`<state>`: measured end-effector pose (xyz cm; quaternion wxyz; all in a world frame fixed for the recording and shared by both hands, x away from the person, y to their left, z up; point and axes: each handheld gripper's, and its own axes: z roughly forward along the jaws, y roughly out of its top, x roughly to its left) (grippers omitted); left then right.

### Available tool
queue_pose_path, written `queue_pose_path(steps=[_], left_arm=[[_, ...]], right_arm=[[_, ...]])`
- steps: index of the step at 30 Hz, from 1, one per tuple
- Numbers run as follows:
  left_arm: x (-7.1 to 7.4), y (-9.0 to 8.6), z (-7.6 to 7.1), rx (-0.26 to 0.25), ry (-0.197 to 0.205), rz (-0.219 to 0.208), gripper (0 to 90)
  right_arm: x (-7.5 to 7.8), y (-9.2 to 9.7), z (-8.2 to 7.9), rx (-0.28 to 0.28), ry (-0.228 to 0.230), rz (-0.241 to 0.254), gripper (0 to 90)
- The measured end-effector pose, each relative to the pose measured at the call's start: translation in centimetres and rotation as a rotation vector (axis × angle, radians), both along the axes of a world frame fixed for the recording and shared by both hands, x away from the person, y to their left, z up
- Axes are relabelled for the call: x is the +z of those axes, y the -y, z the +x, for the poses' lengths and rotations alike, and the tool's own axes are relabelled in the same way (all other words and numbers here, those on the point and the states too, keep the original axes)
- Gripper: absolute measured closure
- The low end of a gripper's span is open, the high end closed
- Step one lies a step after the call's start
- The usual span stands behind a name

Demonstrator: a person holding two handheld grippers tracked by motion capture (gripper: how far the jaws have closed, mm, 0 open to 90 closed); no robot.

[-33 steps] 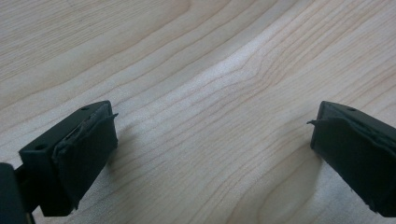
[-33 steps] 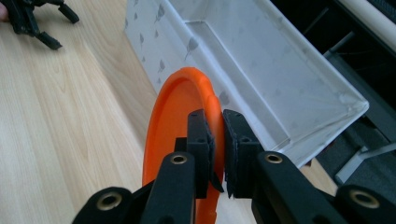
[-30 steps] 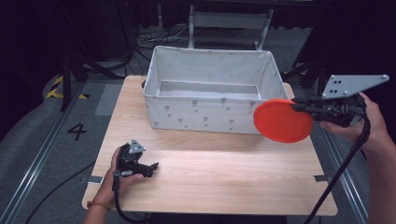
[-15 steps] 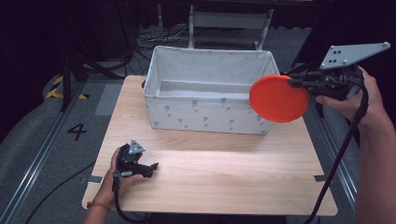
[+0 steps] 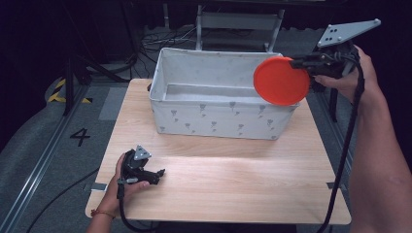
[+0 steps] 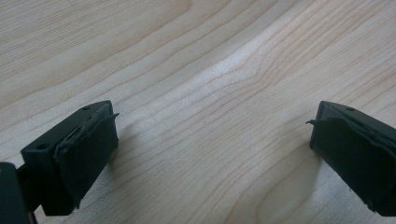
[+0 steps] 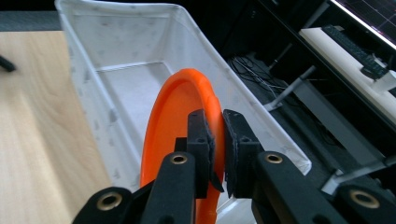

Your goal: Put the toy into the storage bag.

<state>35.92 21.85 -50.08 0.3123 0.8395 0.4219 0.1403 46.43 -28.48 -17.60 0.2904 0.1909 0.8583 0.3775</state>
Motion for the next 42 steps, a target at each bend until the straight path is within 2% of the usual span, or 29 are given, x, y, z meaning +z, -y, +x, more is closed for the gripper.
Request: queue_pose_path(steps=[4, 10, 14, 21, 23, 25, 28, 30, 34, 35, 36, 37, 38, 40, 42], left_arm=[[0.0, 0.0, 0.0, -0.001, 0.006, 0.001, 1.4], [0.0, 0.0, 0.0, 0.001, 0.005, 0.002, 1.6], [0.0, 0.0, -0.1, 0.003, 0.0, -0.001, 1.6], [0.0, 0.0, -0.1, 0.004, 0.0, -0.002, 1.6], [0.0, 0.0, -0.1, 0.003, -0.001, 0.0, 1.6], [0.0, 0.0, -0.1, 0.003, -0.001, 0.0, 1.6], [0.0, 0.0, 0.0, 0.002, 0.0, 0.001, 1.6], [0.0, 0.0, 0.0, 0.001, 0.0, 0.002, 1.6], [0.0, 0.0, 0.0, 0.001, 0.0, 0.002, 1.6], [0.0, 0.0, 0.0, 0.001, 0.0, 0.002, 1.6], [0.0, 0.0, -0.1, 0.002, -0.001, 0.001, 1.6], [0.0, 0.0, -0.1, 0.002, -0.001, 0.001, 1.6], [0.0, 0.0, -0.1, 0.002, 0.0, 0.001, 1.6], [0.0, 0.0, 0.0, 0.001, 0.001, 0.001, 1.6], [0.0, 0.0, -0.1, 0.002, 0.0, 0.001, 1.6]], right_arm=[[-0.2, -0.5, 1.5, 0.002, -0.011, 0.012, 82.0], [-0.8, -1.4, 3.1, -0.002, -0.022, -0.003, 82.0], [-1.9, -2.3, 4.3, 0.006, -0.047, -0.02, 82.0], [-3.2, -3.9, 5.6, 0.047, -0.069, -0.036, 82.0], [-3.9, -4.8, 6.1, 0.074, -0.084, -0.06, 81.9], [-4.0, -5.0, 6.2, 0.081, -0.09, -0.062, 81.9], [-5.1, -5.6, 6.5, 0.125, -0.115, -0.068, 81.9], [-5.8, -5.8, 6.7, 0.124, -0.122, -0.074, 81.9], [-7.3, -6.3, 6.9, 0.146, -0.159, -0.119, 81.8], [-7.3, -6.3, 6.9, 0.146, -0.159, -0.119, 81.8], [-8.1, -6.9, 6.9, 0.167, -0.173, -0.159, 81.8], [-8.1, -6.9, 6.9, 0.167, -0.173, -0.159, 81.8], [-8.6, -7.4, 6.9, 0.182, -0.186, -0.198, 81.8], [-9.0, -7.9, 7.0, 0.197, -0.206, -0.227, 81.7], [-9.2, -8.0, 7.0, 0.206, -0.213, -0.235, 81.7]])
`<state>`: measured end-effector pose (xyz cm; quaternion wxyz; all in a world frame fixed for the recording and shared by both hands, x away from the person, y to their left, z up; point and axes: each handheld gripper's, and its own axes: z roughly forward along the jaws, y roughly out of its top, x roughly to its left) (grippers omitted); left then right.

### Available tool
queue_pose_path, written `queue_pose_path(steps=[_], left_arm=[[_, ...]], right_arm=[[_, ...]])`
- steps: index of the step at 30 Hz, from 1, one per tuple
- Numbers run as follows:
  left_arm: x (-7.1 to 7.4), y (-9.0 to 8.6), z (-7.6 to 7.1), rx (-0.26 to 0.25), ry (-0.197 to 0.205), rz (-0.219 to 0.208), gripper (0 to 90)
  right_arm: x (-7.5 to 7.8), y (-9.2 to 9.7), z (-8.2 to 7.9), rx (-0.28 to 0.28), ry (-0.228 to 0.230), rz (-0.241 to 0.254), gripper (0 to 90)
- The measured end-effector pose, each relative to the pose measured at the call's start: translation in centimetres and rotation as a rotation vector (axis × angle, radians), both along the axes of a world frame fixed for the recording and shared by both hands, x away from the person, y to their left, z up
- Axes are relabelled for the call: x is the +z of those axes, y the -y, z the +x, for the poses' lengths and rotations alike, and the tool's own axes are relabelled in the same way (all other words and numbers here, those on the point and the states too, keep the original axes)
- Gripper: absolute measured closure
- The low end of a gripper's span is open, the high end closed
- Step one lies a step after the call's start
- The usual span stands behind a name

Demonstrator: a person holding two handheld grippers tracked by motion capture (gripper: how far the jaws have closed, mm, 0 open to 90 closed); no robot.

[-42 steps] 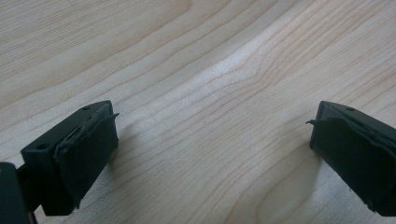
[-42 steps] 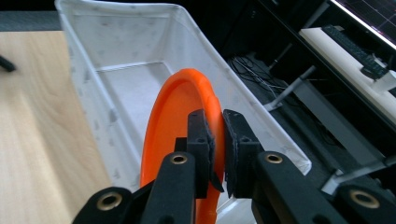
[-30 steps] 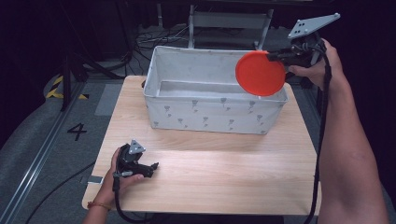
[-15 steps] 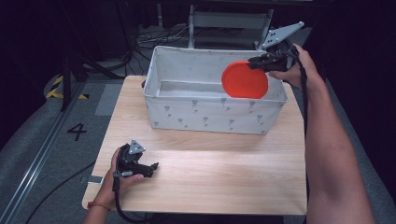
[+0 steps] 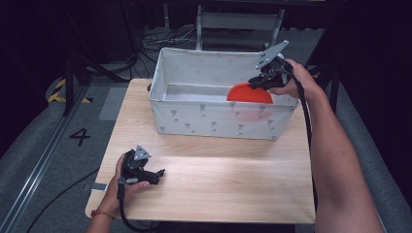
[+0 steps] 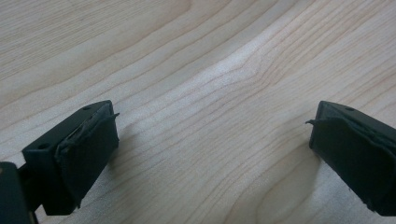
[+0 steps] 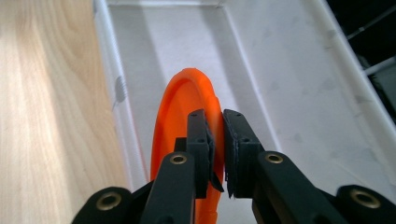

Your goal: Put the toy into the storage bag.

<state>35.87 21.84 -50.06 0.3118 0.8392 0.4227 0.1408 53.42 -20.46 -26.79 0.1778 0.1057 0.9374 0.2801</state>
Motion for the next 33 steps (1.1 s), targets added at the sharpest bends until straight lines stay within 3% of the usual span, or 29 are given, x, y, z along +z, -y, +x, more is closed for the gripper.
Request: queue_pose_path(steps=[10, 12, 19, 23, 31, 33], left_arm=[[0.0, 0.0, -0.1, 0.003, 0.01, 0.005, 2.2], [0.0, 0.0, -0.1, 0.003, 0.01, 0.005, 2.4], [0.0, 0.0, -0.1, 0.001, 0.01, 0.004, 2.5], [0.0, 0.0, -0.1, 0.001, 0.01, 0.004, 2.5], [0.0, 0.0, -0.1, 0.001, 0.01, 0.004, 2.5], [0.0, 0.0, -0.1, 0.001, 0.01, 0.004, 2.6]], right_arm=[[-2.0, -0.9, 0.5, 0.046, -0.132, -0.168, 81.4], [-2.2, -0.9, 0.7, 0.033, -0.156, -0.198, 81.3], [-2.3, -0.7, 0.9, 0.018, -0.206, -0.281, 81.0], [-2.3, -0.6, 0.9, 0.007, -0.21, -0.32, 81.0], [-2.3, -0.5, 0.8, -0.002, -0.184, -0.314, 80.7], [-1.7, -0.2, 0.6, -0.015, -0.165, -0.252, 80.7]])
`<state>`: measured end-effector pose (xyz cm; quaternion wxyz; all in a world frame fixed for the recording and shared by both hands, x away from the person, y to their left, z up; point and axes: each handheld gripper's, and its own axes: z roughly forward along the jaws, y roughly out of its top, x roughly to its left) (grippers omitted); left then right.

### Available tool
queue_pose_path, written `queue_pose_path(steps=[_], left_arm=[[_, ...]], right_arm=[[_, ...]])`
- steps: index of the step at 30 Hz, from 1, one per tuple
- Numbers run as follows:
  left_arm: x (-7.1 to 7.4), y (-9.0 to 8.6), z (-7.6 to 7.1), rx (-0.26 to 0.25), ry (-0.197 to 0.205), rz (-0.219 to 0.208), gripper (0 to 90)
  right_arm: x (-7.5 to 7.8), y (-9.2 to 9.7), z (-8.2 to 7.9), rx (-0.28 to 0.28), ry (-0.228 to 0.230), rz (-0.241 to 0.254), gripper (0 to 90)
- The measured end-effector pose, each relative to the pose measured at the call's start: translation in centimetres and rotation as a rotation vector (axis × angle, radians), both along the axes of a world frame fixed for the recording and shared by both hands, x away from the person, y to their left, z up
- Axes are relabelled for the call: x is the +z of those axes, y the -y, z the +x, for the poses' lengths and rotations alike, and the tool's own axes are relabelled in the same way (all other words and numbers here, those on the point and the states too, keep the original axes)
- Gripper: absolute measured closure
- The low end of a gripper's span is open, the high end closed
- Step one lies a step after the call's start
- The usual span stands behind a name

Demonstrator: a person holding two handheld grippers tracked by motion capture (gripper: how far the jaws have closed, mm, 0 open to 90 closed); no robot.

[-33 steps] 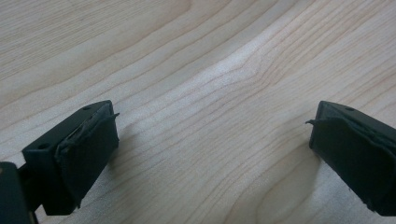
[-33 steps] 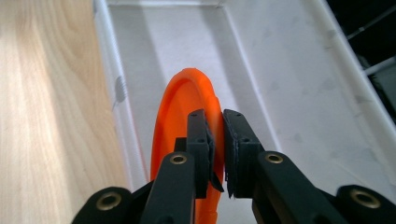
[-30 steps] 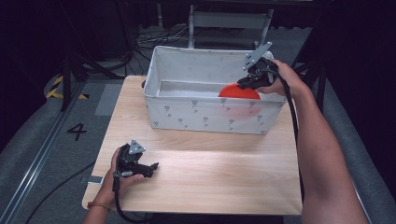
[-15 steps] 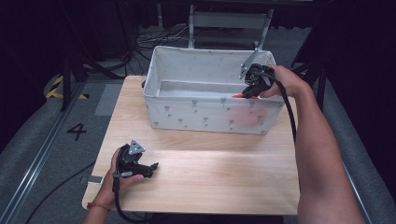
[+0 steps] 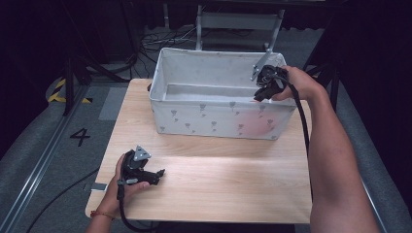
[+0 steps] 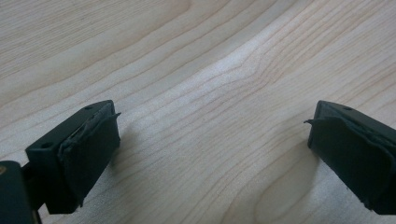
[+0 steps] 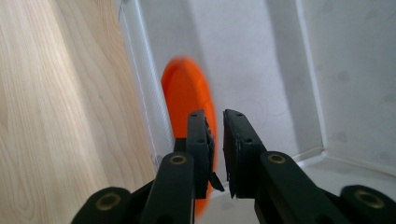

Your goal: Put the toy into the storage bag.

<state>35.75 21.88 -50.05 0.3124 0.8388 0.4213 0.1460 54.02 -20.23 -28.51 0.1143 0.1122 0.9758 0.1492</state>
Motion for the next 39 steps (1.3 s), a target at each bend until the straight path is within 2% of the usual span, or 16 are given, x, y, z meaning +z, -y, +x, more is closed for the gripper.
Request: queue_pose_path(steps=[3, 5, 6, 7, 8, 9, 11, 12, 13, 17, 19, 25, 27, 29, 33, 39], left_arm=[[0.0, 0.0, 0.0, -0.001, 0.0, 0.001, 2.6], [0.0, 0.0, 0.0, 0.0, 0.0, 0.0, 2.5], [0.0, 0.0, 0.0, 0.001, 0.0, -0.001, 2.5], [0.0, 0.0, 0.0, 0.001, 0.0, -0.001, 2.6], [0.0, 0.0, 0.0, -0.001, -0.001, 0.004, 2.5], [0.0, 0.0, 0.0, -0.001, -0.001, 0.004, 2.6], [0.0, 0.0, 0.0, -0.001, 0.0, 0.0, 2.6], [0.0, 0.0, 0.0, -0.001, 0.0, 0.0, 2.6], [0.0, 0.0, 0.0, -0.001, 0.0, 0.001, 2.6], [0.0, 0.0, 0.0, 0.0, -0.001, 0.003, 2.6], [0.0, 0.0, 0.0, -0.001, -0.001, 0.003, 2.6], [0.0, 0.0, 0.0, -0.001, -0.001, 0.001, 2.6], [0.0, 0.0, 0.0, 0.001, -0.004, -0.001, 2.6], [0.0, 0.0, -0.1, 0.005, -0.007, -0.005, 2.7], [0.0, 0.0, -0.1, 0.004, -0.007, -0.006, 2.8], [0.0, 0.0, -0.1, 0.005, -0.007, -0.005, 2.8]], right_arm=[[0.2, 0.1, -0.1, -0.008, 0.022, 0.004, 78.6], [0.3, 0.1, -0.3, -0.013, 0.033, 0.007, 71.7], [0.3, 0.1, -0.4, -0.042, 0.057, 0.015, 68.0], [0.3, 0.1, -0.4, -0.042, 0.057, 0.015, 68.0], [0.5, 0.1, -0.6, -0.092, 0.113, 0.04, 57.0], [0.6, 0.1, -0.6, -0.108, 0.13, 0.05, 54.5], [0.7, 0.2, -0.9, -0.135, 0.135, 0.093, 51.9], [0.7, 0.2, -0.9, -0.135, 0.135, 0.093, 51.9], [0.6, 0.3, -1.2, -0.165, 0.151, 0.118, 46.1], [0.7, 0.6, -1.5, -0.216, 0.168, 0.162, 42.3], [0.8, 1.1, -1.9, -0.251, 0.195, 0.204, 35.5], [1.3, 2.2, -2.6, -0.314, 0.242, 0.258, 28.1], [1.6, 2.8, -3.0, -0.348, 0.263, 0.3, 27.1], [1.7, 3.1, -3.2, -0.351, 0.266, 0.314, 26.6], [2.1, 4.0, -4.0, -0.383, 0.31, 0.317, 23.9], [2.4, 4.9, -5.1, -0.403, 0.333, 0.342, 22.0]])
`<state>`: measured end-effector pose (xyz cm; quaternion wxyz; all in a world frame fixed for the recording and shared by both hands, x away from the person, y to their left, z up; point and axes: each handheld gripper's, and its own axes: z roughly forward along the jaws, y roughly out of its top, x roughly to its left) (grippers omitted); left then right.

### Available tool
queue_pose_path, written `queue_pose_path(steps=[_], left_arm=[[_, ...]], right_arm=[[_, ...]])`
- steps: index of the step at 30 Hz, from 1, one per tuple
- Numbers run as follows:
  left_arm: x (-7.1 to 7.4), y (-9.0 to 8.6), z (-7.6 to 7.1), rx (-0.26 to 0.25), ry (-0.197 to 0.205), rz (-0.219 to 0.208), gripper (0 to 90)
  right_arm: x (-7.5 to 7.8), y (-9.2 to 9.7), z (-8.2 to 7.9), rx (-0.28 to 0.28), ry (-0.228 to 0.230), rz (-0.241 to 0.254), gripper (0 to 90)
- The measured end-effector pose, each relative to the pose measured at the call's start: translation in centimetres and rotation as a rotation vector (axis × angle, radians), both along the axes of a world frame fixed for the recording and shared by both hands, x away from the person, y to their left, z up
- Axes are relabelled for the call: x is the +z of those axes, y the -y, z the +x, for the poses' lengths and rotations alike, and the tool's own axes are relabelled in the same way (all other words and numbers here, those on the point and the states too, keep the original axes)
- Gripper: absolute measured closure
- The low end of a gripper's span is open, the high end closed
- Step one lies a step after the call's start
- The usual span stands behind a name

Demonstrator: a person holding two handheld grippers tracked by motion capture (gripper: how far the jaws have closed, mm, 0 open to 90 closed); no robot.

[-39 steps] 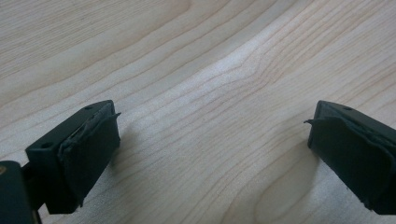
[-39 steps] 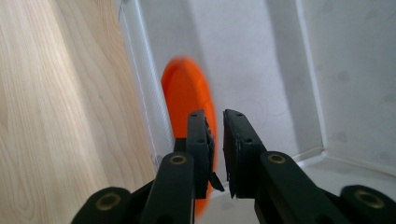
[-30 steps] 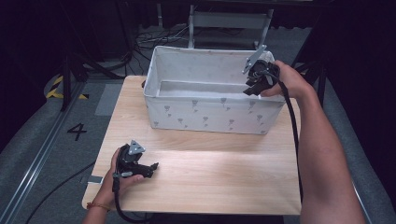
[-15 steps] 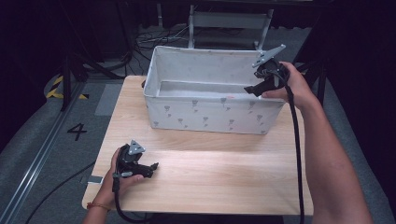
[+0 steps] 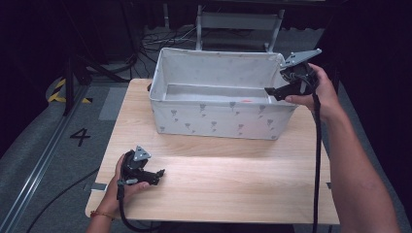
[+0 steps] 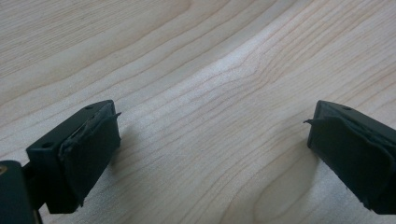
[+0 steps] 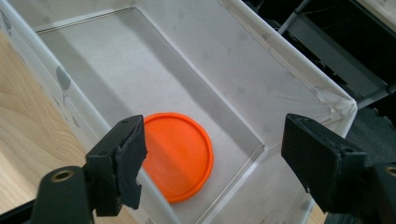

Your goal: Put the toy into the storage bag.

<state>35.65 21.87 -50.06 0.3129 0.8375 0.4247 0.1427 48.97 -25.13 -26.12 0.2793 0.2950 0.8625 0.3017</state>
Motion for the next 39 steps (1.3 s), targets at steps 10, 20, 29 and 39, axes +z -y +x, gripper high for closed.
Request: queue_pose_path(steps=[10, 20, 29, 39], left_arm=[[0.0, 0.0, 0.0, -0.001, 0.0, -0.001, 2.8], [0.0, 0.0, 0.0, 0.0, 0.0, 0.0, 2.8], [0.0, 0.0, 0.0, 0.0, 0.0, 0.0, 2.7], [0.0, 0.0, 0.0, 0.0, 0.0, -0.001, 2.7]], right_arm=[[-0.3, 0.8, -1.2, -0.023, 0.027, -0.008, 18.6], [-0.8, 1.7, -3.2, -0.031, 0.06, 0.007, 17.7], [-0.9, 2.9, -5.5, -0.025, 0.093, 0.009, 16.6], [-1.9, 4.0, -7.2, -0.046, 0.102, -0.009, 16.8]])
